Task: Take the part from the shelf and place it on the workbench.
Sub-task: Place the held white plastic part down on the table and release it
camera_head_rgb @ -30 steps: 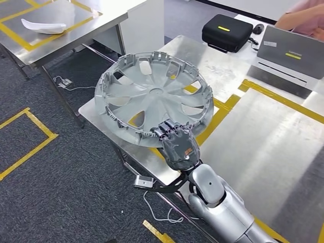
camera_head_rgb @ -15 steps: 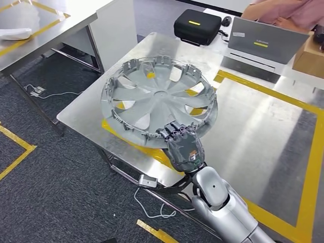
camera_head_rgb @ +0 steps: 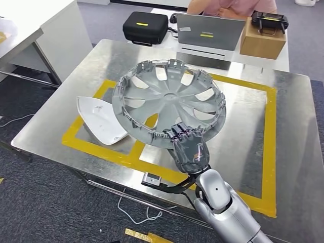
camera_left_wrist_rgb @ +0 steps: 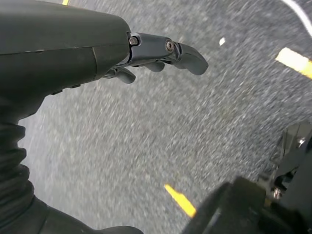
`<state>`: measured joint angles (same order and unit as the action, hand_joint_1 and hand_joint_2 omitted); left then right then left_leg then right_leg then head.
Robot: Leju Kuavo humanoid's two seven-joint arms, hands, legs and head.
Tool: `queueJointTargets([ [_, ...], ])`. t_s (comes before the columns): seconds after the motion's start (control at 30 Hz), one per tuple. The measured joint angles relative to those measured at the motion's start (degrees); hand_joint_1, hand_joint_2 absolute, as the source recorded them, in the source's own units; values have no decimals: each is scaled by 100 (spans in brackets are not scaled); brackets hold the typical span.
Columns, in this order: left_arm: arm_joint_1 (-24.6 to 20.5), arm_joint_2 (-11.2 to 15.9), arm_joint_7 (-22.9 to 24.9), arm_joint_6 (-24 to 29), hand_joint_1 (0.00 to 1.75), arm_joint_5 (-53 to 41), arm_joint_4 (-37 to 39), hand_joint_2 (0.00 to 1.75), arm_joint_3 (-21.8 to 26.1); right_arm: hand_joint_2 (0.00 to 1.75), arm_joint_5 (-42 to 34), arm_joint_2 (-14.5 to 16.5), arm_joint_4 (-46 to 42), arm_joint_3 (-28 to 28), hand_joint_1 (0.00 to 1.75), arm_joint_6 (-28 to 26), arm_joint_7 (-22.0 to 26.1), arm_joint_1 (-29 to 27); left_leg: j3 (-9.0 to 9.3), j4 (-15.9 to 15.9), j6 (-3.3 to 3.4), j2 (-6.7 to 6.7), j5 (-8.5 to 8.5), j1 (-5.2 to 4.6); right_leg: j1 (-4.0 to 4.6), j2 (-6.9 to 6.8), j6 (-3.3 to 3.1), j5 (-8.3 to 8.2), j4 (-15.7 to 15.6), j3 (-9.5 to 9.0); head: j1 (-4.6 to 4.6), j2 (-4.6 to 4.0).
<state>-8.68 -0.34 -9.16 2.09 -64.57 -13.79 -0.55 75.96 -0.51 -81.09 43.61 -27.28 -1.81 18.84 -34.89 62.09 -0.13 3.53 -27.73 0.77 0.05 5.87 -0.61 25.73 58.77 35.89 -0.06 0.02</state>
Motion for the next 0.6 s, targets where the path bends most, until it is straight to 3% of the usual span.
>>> queueJointTargets([
  [0.07,-28,-8,14,-26,0,-28,-6,175,-46,175,37,-20,-92,-42,175,22,-46,-49,119,-294,32,176,37,-1,-34,131,62,-32,1,57,-16,1],
  [0.13,-64,-32,14,-36,0,-59,-27,175,-99,175,62,-48,-182,-97,175,26,-86,-117,142,-368,48,62,48,-7,-59,225,137,-60,-13,112,-36,2],
  [0.2,-105,-53,11,-41,0,-84,-53,175,-142,175,79,-81,-260,-154,175,27,-121,-186,171,-441,86,-88,84,16,-36,-18,204,57,136,219,-3,1],
  [0.27,-128,-58,13,-56,0,-96,-65,175,-173,175,98,-108,-307,-189,175,28,-143,-231,185,-472,114,-255,96,20,-23,-405,268,389,729,507,38,0],
  [0.33,-131,-54,25,-68,0,-96,-71,175,-204,175,119,-132,-327,-205,175,28,-147,-281,185,-469,118,-437,88,17,-53,-543,324,650,1411,827,49,0],
  [0.37,-139,-50,38,-64,0,-83,-74,175,-215,175,125,-145,-334,-214,175,29,-147,-307,188,-468,112,-525,82,18,-70,-566,346,638,1517,873,49,0],
  [0.4,-152,-46,51,-58,0,-62,-78,175,-222,175,128,-156,-338,-223,175,30,-147,-329,193,-466,102,-602,73,21,-85,-592,362,530,1400,804,51,0],
  [0.47,-190,-39,68,-44,0,16,-92,175,-227,175,131,-171,-338,-252,175,35,-152,-350,216,-460,61,-734,46,25,-91,-772,378,204,637,385,50,1],
  [0.53,-219,-10,65,-38,0,94,-107,175,-227,175,138,-178,-341,-279,175,39,-158,-357,233,-444,1,-837,16,-2,-66,-931,322,44,34,35,45,1],
  [0.6,-226,23,64,-33,0,145,-112,175,-227,175,145,-190,-345,-299,175,39,-160,-362,249,-439,-49,-929,7,-26,-38,-879,224,37,-51,-19,39,1],
])
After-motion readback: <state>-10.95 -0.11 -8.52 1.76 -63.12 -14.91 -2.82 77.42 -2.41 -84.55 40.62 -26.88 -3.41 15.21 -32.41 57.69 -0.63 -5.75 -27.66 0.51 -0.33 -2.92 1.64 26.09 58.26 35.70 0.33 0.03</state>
